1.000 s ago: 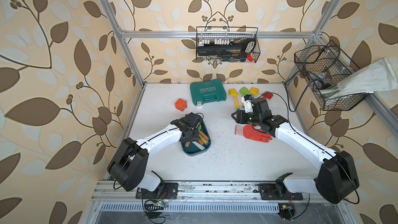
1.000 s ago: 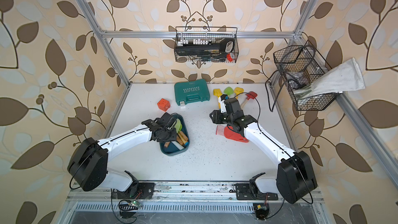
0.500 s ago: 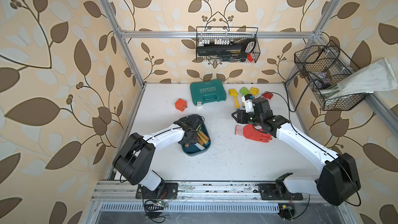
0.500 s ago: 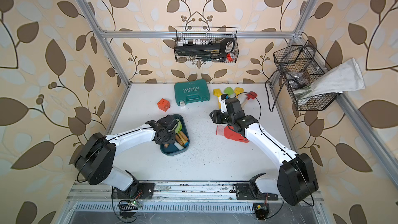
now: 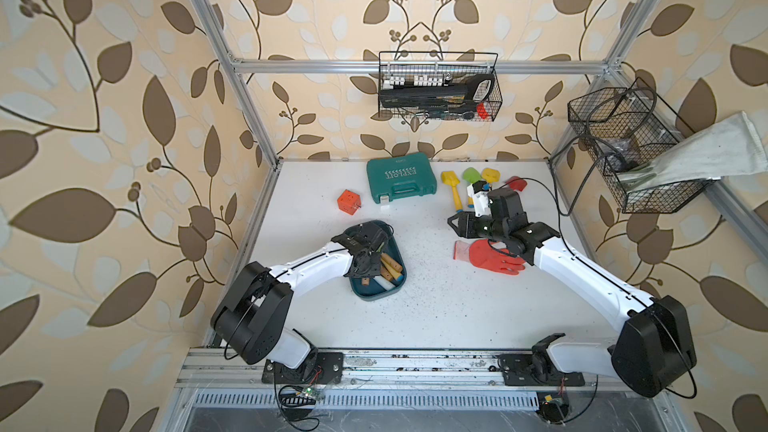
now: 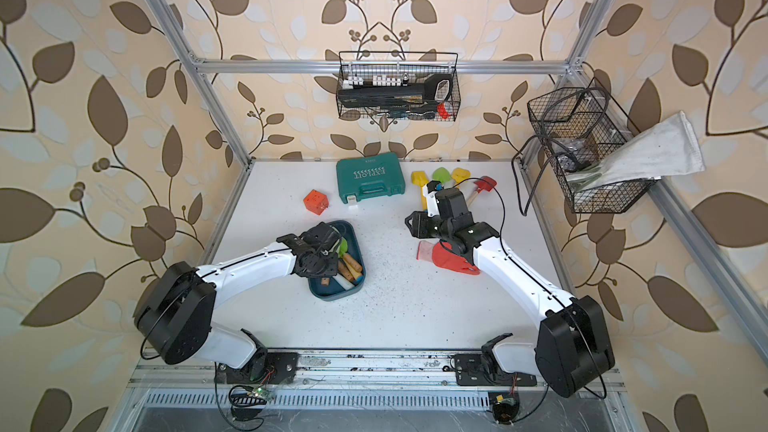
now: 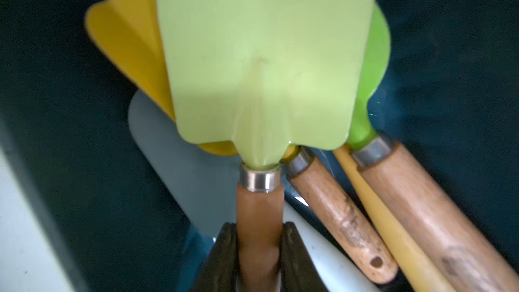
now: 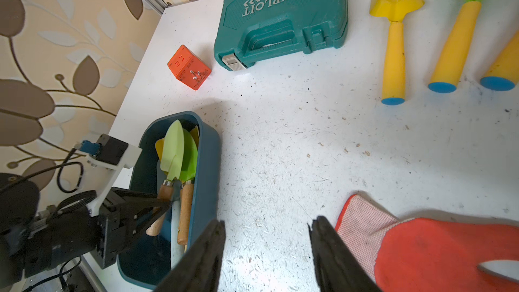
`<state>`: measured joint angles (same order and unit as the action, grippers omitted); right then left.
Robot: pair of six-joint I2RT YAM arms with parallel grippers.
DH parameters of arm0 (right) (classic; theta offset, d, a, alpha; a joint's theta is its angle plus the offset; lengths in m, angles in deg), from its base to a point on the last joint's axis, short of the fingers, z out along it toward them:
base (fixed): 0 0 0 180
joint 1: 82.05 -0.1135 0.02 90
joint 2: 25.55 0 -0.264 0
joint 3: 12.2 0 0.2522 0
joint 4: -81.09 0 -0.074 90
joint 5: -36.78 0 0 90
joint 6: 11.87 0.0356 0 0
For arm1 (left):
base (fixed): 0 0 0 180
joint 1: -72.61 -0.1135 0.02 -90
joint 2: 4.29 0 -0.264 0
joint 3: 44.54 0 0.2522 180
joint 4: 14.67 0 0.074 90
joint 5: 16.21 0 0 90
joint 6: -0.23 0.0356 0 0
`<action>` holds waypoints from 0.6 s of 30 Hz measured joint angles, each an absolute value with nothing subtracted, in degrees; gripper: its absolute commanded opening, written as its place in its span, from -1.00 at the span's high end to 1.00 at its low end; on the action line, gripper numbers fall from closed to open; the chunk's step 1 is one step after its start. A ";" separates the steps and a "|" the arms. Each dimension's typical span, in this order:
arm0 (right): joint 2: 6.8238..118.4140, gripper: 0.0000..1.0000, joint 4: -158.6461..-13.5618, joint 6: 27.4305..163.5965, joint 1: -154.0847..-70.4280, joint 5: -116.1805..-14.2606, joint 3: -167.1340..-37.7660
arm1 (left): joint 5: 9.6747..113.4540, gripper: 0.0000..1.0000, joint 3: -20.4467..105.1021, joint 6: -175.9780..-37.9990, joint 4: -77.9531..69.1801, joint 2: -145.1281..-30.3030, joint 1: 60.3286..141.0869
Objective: Take the shovel out of the storage box
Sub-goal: Pick up the shovel from the storage box.
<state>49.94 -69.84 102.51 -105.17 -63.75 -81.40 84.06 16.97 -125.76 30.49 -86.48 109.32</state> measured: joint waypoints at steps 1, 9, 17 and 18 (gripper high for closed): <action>49.94 -0.05 -69.84 102.51 -105.17 -63.75 -81.40 | 83.97 0.70 16.97 -125.76 30.49 -85.30 109.32; 49.19 -0.05 -69.86 102.51 -105.17 -63.81 -81.31 | 82.04 0.90 18.85 -125.60 29.51 -80.12 109.36; 45.43 -0.07 -73.23 102.55 -105.17 -66.41 -78.03 | 79.57 1.00 29.78 -122.70 25.99 -80.29 109.62; 44.84 -0.07 -74.24 102.69 -105.15 -67.24 -77.36 | 79.20 1.00 31.00 -122.02 24.26 -80.38 109.80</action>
<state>44.84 -74.24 102.69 -105.15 -67.24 -77.36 79.20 31.00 -122.02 24.26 -80.38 109.80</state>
